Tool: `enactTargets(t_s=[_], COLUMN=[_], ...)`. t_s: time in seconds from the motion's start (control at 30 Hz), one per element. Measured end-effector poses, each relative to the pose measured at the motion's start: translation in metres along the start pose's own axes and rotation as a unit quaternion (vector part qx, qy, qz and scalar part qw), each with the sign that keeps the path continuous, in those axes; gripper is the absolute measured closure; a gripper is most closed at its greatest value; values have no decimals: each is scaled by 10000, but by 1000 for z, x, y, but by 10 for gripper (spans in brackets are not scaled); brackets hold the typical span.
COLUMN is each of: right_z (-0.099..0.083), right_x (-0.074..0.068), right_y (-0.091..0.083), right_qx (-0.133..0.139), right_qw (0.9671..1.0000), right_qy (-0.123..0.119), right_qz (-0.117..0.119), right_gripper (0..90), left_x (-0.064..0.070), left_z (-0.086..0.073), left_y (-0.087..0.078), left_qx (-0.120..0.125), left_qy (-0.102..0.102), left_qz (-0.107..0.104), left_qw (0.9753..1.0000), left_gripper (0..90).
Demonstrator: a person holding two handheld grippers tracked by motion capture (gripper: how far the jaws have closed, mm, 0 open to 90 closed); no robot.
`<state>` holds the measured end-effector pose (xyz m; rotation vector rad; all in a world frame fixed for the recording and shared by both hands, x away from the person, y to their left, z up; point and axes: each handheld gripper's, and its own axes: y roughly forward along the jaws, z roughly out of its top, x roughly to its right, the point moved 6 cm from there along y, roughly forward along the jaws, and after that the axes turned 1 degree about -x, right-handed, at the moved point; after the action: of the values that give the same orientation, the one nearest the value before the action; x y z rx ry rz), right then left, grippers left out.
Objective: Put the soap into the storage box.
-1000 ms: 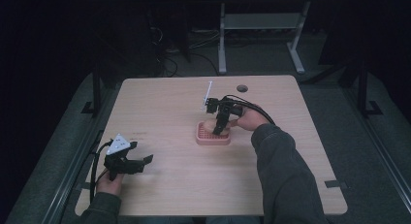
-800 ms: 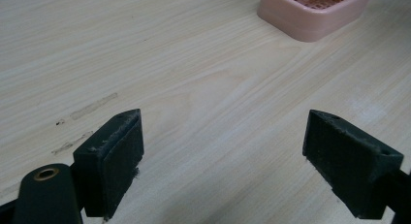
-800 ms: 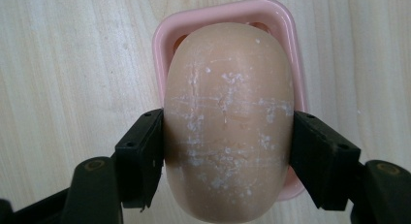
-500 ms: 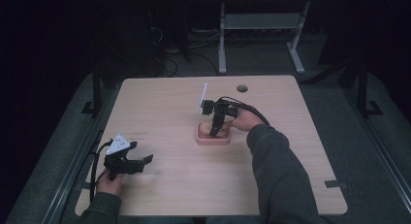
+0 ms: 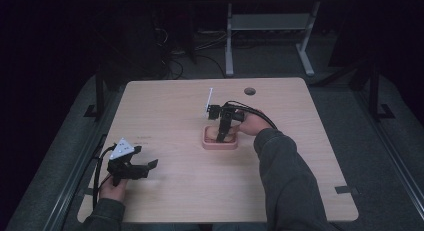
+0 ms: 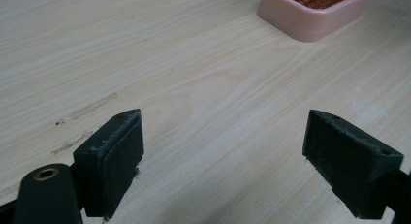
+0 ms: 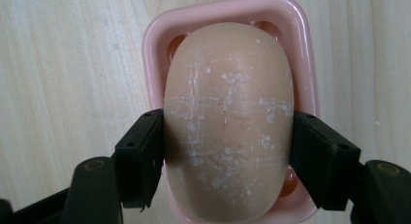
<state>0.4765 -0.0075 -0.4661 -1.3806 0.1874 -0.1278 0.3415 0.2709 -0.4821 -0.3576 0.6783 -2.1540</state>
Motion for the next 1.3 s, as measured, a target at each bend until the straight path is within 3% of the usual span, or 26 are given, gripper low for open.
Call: enactTargets(t_s=[1.3], right_z=[0], right_x=[2], right_y=[7], right_qx=[-78], right_qw=[10000], right_qy=[-2], right_qz=[44], right_gripper=[317], left_x=[0], left_z=[0], left_y=[0], left_qx=[-1], left_qy=[-16], left_qz=[7], left_qw=[10000], left_gripper=[143])
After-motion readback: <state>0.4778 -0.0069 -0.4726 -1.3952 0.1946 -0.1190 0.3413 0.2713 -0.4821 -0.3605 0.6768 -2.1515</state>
